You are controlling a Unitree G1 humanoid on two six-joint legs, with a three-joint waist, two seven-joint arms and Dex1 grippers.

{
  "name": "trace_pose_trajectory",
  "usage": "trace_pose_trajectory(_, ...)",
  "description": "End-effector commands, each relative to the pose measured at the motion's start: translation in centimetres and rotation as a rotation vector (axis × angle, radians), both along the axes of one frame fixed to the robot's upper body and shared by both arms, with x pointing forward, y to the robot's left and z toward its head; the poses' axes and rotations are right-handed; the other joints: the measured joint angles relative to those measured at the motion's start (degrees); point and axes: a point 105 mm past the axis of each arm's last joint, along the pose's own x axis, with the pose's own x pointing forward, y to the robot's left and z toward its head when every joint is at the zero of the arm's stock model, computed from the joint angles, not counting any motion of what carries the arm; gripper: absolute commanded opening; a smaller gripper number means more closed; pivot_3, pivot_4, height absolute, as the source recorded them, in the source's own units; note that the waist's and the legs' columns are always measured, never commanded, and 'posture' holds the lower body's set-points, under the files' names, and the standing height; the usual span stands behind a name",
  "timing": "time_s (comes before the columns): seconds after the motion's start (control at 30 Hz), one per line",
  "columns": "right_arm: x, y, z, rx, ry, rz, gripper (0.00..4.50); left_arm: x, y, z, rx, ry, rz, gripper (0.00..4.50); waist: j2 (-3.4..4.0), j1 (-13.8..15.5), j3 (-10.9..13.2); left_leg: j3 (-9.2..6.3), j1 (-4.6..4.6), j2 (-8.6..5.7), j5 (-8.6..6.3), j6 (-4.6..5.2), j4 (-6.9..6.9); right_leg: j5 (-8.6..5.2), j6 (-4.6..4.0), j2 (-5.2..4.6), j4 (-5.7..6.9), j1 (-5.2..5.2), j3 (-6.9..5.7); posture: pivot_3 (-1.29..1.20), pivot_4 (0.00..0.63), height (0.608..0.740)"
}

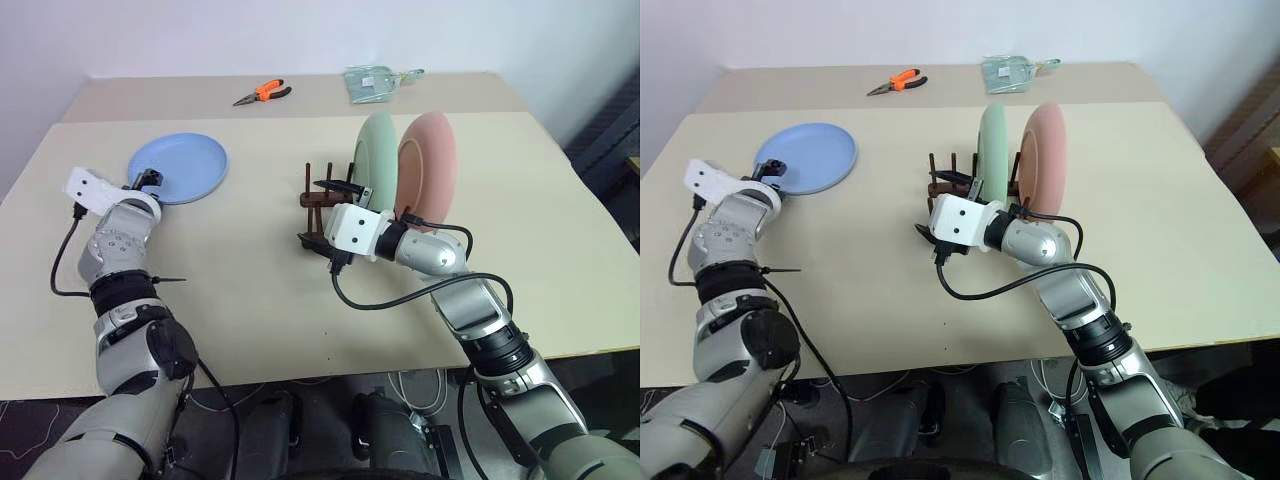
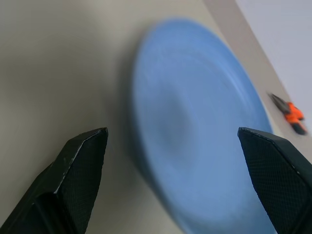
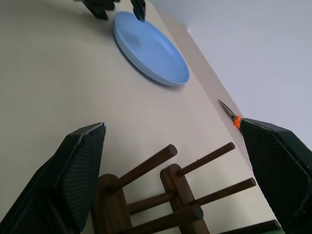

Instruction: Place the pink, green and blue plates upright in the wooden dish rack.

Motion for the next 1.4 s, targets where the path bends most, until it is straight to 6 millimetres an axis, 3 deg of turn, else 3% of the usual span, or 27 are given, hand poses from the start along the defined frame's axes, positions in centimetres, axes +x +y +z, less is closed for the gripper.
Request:
trace_pose_trajectory(0.03, -0.4, 0.2, 1.5, 0.021, -0.056, 0.019, 4.5, 0.1, 1.2, 1.2, -0.11, -0.051, 0.06, 3.05, 0.0, -0.1, 0.0, 0.0, 0.0, 0.0, 0.01, -0.01, 0.0, 0.0, 0.0, 0.0, 0.0, -0.01, 0.0, 0.0, 0.15, 0.74)
trace_pose_trajectory(0.23, -0.4, 0.1, 1.6, 0.021, -0.058, 0.011, 4.5, 0.4, 1.5, 1.4, -0.174, -0.067, 0.098, 0.03, 0.0, 0.0, 0.0, 0.0, 0.0, 0.01, 0.01, -0.04, -0.01, 0.0, 0.0, 0.0, 0.0, -0.01, 0.0, 0.0, 0.15, 0.74)
trace_pose_trajectory(0.37, -0.6, -0.1, 1.7, 0.016, -0.066, 0.009, 4.5, 0.7, 1.2, 2.7, -0.075, -0.106, 0.062, 0.03, -0.03, 0.1, 0.0, 0.0, 0.0, 0.0, 0.01, -0.04, -0.01, 0.0, 0.0, -0.01, -0.01, 0.0, 0.0, 0.0, 0.15, 0.74)
trace_pose_trajectory(0.43, -0.6, -0.2, 2.3, 0.02, -0.083, 0.009, 4.5, 0.8, 0.1, 5.7, 0.102, -0.203, -0.007, 0.03, -0.04, 0.1, 0.0, 0.0, 0.0, 0.0, 0.01, -0.05, -0.01, 0.0, 0.0, 0.0, -0.01, 0.01, 0.0, 0.0, 0.15, 0.74)
trace_pose_trajectory(0.63, -1.4, 0.2, 4.5, 0.004, -0.126, 0.071, 4.5, -0.5, -6.5, 13.6, 0.561, -0.409, -0.242, 0.03, -0.06, 0.0, 0.0, 0.01, 0.0, 0.0, 0.0, -0.06, -0.02, 0.0, 0.0, 0.01, -0.02, 0.01, 0.01, 0.0, 0.15, 0.74)
trace_pose_trajectory(0.73, -1.4, 0.9, 6.1, -0.04, -0.233, 0.09, 4.5, -1.9, -10.0, 16.1, 0.695, -0.469, -0.342, 0.03, -0.05, -0.1, 0.0, 0.01, 0.0, 0.0, 0.0, -0.06, -0.02, 0.0, 0.0, 0.0, -0.02, 0.0, 0.02, 0.0, 0.15, 0.74)
trace_pose_trajectory(0.9, -0.8, 2.0, 7.4, -0.127, -0.384, 0.089, 4.5, -3.2, -12.7, 17.1, 0.756, -0.475, -0.42, 0.03, -0.03, -0.3, 0.0, 0.01, 0.0, 0.01, 0.02, -0.08, -0.05, 0.0, -0.01, 0.04, 0.0, -0.03, 0.05, 0.0, 0.15, 0.74)
trace_pose_trajectory(1.0, 0.8, 3.1, 6.6, -0.279, -0.523, 0.085, 4.5, -4.3, -14.3, 17.2, 0.755, -0.467, -0.481, 0.03, -0.03, -0.3, 0.0, 0.01, 0.0, 0.02, 0.05, -0.1, -0.06, -0.01, -0.01, 0.05, 0.01, -0.05, 0.06, 0.0, 0.15, 0.74)
trace_pose_trajectory(1.23, 4.2, 3.7, 6.1, -0.379, -0.605, 0.011, 4.5, -5.6, -15.3, 16.4, 0.738, -0.433, -0.549, 0.03, -0.03, -0.1, 0.0, -0.01, 0.0, 0.01, 0.06, -0.11, -0.06, -0.01, -0.02, 0.06, -0.02, -0.02, 0.07, 0.0, 0.15, 0.74)
trace_pose_trajectory(1.33, 4.8, 3.7, 6.1, -0.399, -0.601, -0.007, 3.63, -5.9, -14.8, 15.8, 0.732, -0.408, -0.544, 0.0, -0.03, -0.2, 0.0, -0.02, 0.0, 0.02, 0.08, -0.15, -0.07, -0.01, -0.02, 0.08, -0.02, -0.02, 0.07, 0.0, 0.15, 0.74)
trace_pose_trajectory(1.4, 5.0, 3.8, 6.2, -0.398, -0.601, -0.012, 2.76, -6.1, -14.6, 15.7, 0.726, -0.401, -0.54, 0.0, -0.03, -0.3, 0.0, -0.04, 0.0, 0.03, 0.1, -0.18, -0.08, -0.01, -0.02, 0.1, -0.02, -0.02, 0.07, 0.0, 0.15, 0.74)
